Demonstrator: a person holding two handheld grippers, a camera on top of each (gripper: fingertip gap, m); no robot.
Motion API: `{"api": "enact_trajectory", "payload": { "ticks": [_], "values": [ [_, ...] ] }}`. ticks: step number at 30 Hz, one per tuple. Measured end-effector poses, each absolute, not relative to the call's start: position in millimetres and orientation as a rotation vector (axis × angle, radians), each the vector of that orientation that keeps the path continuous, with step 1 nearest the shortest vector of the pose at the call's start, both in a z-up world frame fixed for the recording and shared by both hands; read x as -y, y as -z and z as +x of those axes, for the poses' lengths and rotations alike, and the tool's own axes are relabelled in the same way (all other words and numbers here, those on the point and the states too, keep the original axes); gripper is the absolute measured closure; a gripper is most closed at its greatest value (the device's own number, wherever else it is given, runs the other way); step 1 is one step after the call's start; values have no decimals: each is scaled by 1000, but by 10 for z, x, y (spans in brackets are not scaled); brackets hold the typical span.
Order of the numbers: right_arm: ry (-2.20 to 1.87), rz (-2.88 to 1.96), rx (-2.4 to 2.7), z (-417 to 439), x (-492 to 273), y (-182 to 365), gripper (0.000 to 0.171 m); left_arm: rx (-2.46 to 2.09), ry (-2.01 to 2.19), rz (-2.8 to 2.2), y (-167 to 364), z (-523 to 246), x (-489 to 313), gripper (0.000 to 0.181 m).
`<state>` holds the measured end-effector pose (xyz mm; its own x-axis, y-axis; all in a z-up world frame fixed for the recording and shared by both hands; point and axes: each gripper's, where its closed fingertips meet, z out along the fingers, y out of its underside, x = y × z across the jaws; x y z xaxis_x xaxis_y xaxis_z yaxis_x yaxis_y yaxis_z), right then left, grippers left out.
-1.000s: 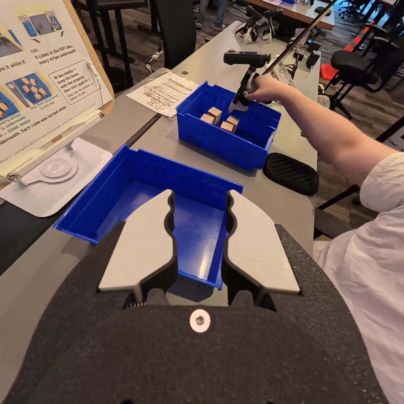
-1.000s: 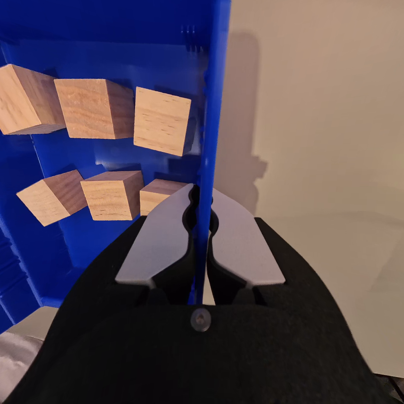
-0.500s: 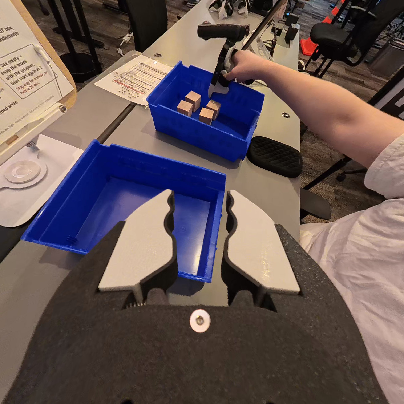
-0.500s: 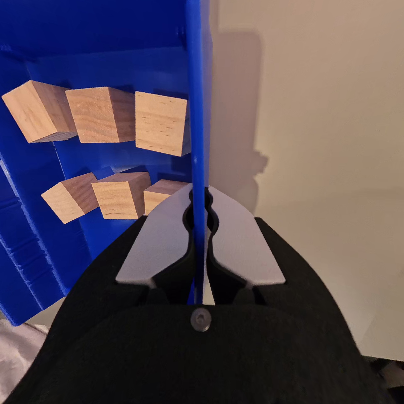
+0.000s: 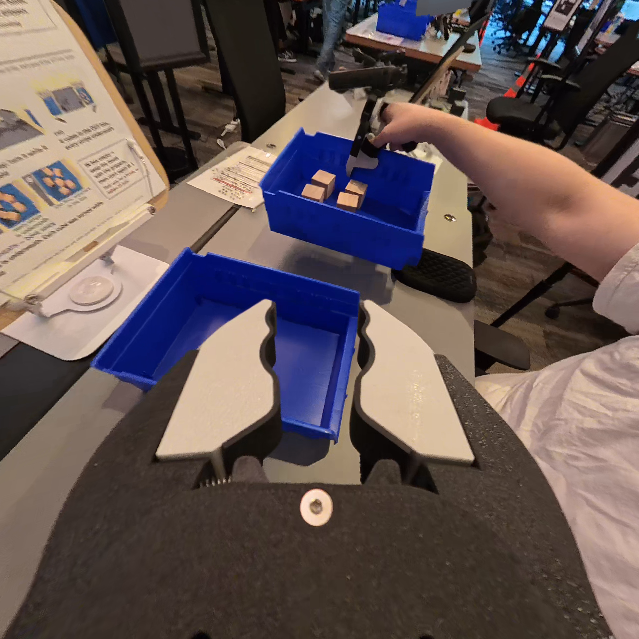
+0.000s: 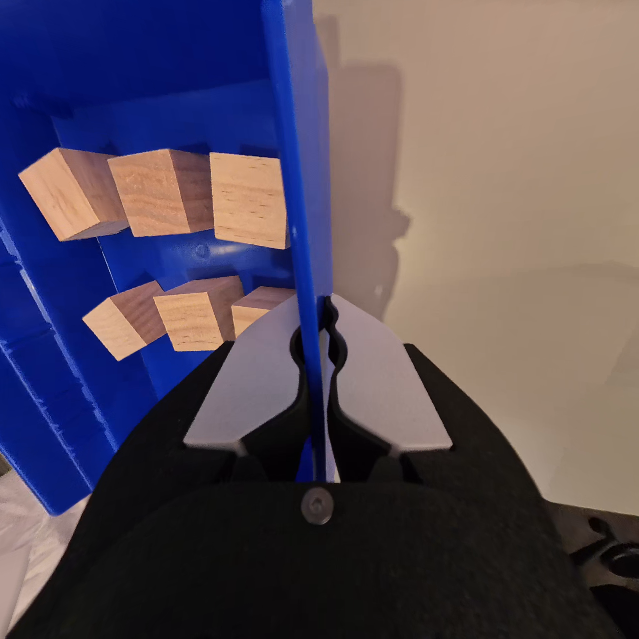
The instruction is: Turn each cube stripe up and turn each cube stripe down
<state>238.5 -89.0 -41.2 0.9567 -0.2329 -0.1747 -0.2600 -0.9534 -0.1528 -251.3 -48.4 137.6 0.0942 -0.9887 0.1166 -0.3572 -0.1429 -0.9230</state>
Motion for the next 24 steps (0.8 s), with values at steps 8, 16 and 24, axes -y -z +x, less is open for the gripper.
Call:
{"api": "enact_trajectory", "payload": {
  "ticks": [8, 16, 24],
  "values": [
    [-224, -2943, 39, 1174, 333, -472, 165, -1100, 938, -1585, -1662, -3087, 222, 139],
    [-307, -2972, 630, -947, -372, -551, 165, -857, 822, -1553, -1876, -3798, 303, 145],
    [-476, -2941, 986, -2894, -946, -147, 165, -549, 620, -1531, -1978, -4447, 588, 164]
  ]
}}
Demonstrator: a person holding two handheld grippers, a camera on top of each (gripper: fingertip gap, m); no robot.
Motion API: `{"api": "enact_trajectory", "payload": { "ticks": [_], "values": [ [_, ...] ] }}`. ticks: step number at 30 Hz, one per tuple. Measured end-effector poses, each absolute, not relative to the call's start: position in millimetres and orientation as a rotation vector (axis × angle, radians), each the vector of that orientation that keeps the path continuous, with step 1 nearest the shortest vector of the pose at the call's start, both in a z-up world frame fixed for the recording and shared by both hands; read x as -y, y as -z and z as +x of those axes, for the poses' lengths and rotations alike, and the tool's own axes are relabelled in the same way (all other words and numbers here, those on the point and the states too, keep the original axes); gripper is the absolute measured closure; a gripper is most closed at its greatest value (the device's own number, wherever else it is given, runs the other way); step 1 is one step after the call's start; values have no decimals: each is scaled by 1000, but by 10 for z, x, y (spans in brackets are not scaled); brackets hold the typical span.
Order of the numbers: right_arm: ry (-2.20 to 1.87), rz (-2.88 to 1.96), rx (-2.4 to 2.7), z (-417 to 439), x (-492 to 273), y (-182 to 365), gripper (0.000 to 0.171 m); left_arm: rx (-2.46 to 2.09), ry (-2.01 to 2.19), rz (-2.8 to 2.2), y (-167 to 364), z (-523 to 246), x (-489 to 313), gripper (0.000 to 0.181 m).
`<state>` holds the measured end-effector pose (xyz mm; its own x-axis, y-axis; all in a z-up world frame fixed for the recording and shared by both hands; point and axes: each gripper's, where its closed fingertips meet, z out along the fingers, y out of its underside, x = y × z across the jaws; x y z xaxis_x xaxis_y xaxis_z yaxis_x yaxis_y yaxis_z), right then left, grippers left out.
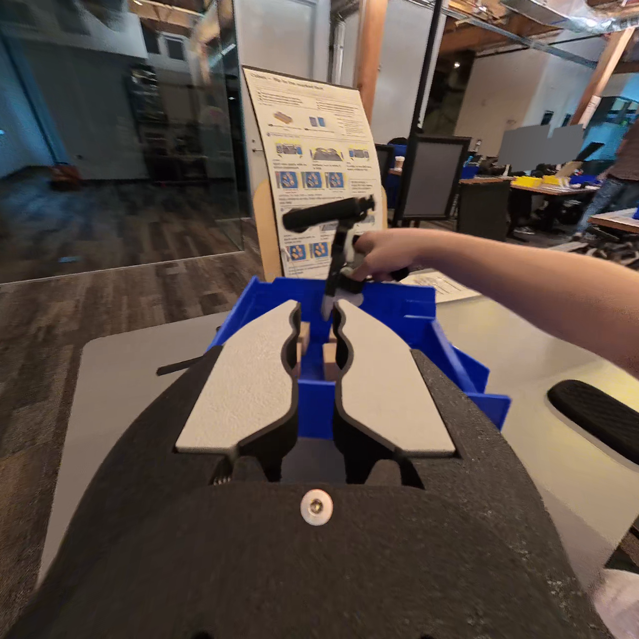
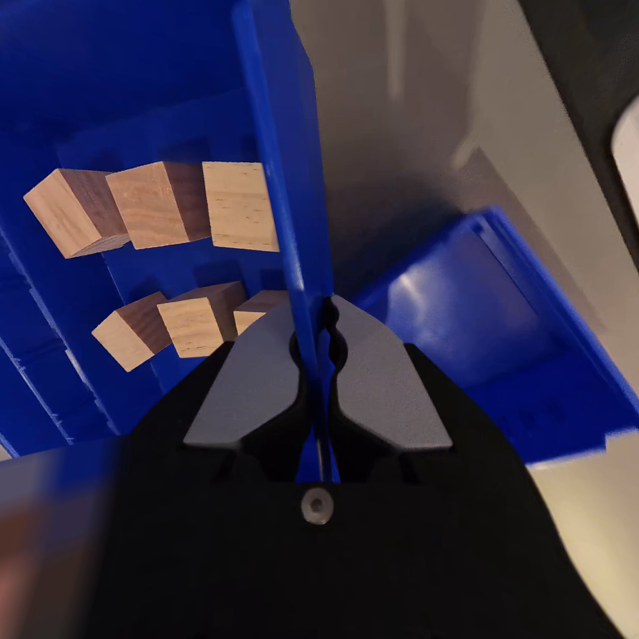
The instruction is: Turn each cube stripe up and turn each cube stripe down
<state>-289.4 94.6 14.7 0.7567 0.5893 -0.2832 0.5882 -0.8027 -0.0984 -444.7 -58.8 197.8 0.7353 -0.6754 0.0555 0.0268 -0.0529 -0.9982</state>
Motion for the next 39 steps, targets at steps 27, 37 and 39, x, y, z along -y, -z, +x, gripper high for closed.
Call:
{"api": "enact_trajectory", "payload": {
  "ticks": [27, 37, 39],
  "values": [
    [-696, -2620, 830, -4033, -1690, 508, 143, -775, 618, -1584, -1790, -4035, 659, 155],
    [468, -2279, 583, -1038, -899, -326, 99, -846, 612, -1579, -1759, -3876, 719, 149],
    [272, -2522, 498, -803, -589, 173, 83, -868, 602, -1588, -1735, -3812, 725, 148]
  ]
}}
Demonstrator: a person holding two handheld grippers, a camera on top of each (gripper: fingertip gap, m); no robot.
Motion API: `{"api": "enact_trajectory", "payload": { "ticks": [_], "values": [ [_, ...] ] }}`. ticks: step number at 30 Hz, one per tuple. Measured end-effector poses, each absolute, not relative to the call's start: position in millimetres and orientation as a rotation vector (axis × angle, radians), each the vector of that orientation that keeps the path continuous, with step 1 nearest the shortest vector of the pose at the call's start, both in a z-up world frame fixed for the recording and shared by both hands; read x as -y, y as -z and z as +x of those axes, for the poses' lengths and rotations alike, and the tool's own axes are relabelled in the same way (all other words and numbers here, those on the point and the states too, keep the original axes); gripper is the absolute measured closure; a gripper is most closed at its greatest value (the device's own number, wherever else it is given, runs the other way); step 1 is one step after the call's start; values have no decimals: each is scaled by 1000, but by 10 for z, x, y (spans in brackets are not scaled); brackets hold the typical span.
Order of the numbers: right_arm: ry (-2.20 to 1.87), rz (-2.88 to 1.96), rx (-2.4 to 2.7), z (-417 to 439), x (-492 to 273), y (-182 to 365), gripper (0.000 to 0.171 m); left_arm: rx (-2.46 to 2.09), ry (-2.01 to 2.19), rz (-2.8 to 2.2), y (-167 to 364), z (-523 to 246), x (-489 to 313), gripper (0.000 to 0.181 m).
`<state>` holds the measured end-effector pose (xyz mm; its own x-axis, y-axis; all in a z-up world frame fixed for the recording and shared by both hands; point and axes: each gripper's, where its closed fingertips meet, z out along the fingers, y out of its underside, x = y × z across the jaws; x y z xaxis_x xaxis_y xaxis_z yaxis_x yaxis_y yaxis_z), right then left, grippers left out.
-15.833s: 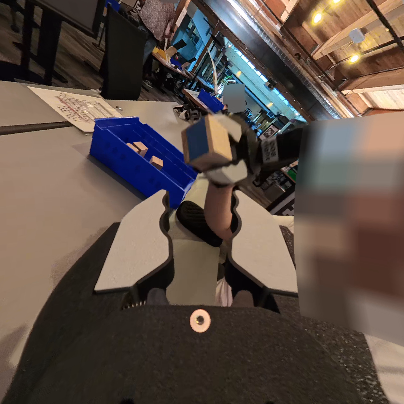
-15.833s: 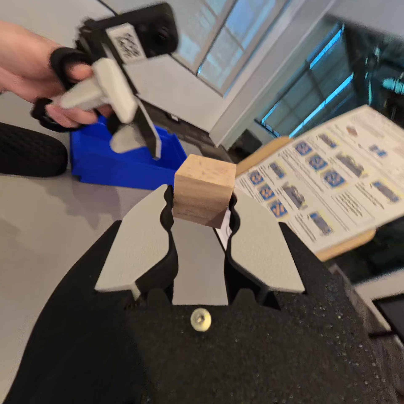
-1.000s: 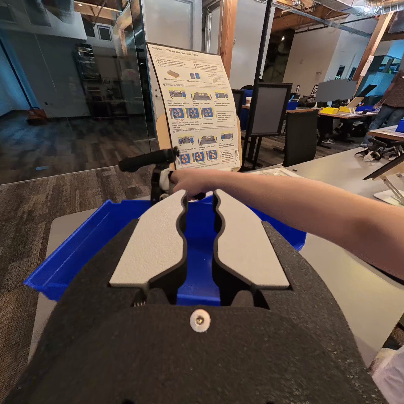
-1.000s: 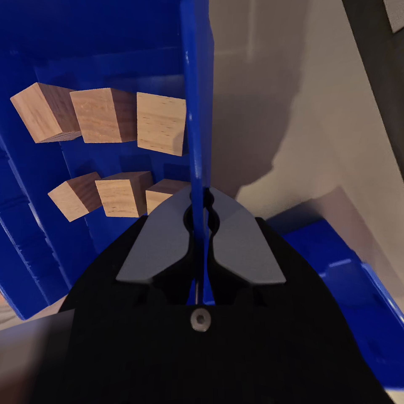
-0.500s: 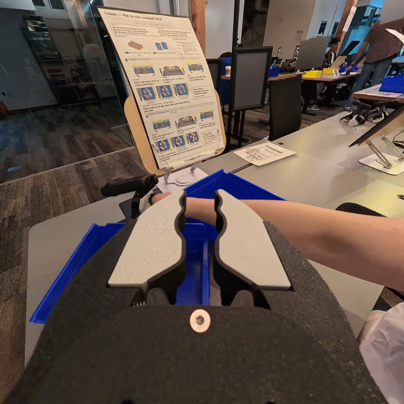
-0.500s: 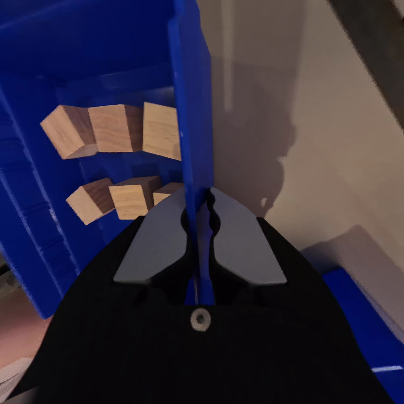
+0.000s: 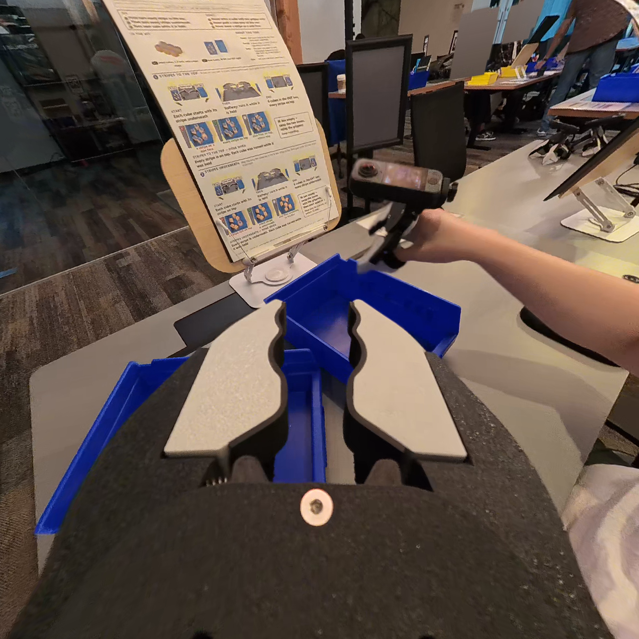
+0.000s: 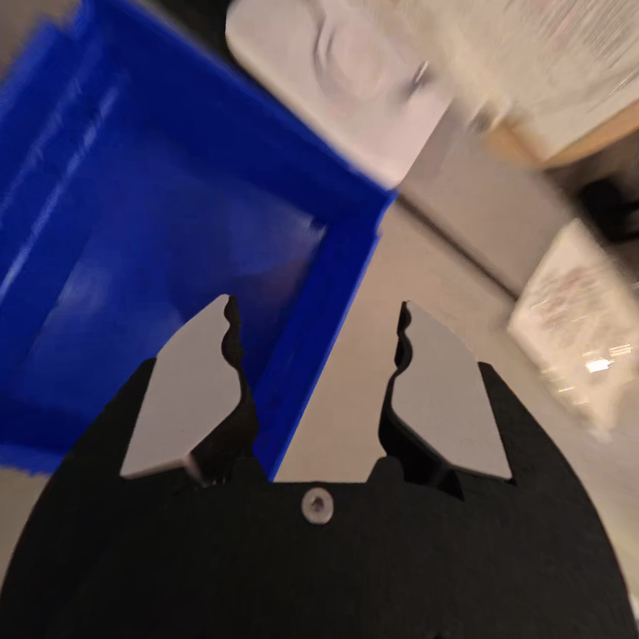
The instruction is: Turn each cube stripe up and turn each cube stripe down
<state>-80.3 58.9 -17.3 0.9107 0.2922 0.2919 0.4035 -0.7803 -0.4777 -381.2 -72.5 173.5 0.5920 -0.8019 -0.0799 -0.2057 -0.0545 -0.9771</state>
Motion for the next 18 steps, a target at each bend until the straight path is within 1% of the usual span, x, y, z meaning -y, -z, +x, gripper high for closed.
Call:
{"api": "enact_trajectory", "payload": {
  "ticks": [1, 3, 4, 7, 8, 10, 12, 16, 18],
  "values": [
    [210, -2599, 453, -702, -487, 367, 83, -874, 593, -1594, -1725, -3783, 722, 145],
    [210, -2650, 403, -501, -420, 667, 80, -887, 568, -1603, -1703, -3730, 719, 142],
    [192, -2701, 404, -459, -369, 825, 84, -899, 560, -1603, -1694, -3700, 725, 141],
    [-23, -2862, 469, -597, -216, 1198, 137, -943, 553, -1605, -1662, -3596, 754, 142],
    [-31, -2864, 433, -580, -250, 1200, 148, -962, 551, -1609, -1643, -3558, 762, 142],
    [-93, -2893, 413, -523, -263, 1191, 160, -996, 543, -1623, -1597, -3485, 763, 142],
    [-195, -2940, 378, -387, -222, 1203, 163, -1024, 527, -1639, -1550, -3420, 748, 142],
    [-152, -2991, 340, 236, -55, 1203, 165, -1038, 515, -1642, -1536, -3332, 704, 142],
    [-197, -3005, 269, 554, 75, 1212, 165, -1039, 526, -1632, -1553, -3303, 690, 142]
  ]
}}
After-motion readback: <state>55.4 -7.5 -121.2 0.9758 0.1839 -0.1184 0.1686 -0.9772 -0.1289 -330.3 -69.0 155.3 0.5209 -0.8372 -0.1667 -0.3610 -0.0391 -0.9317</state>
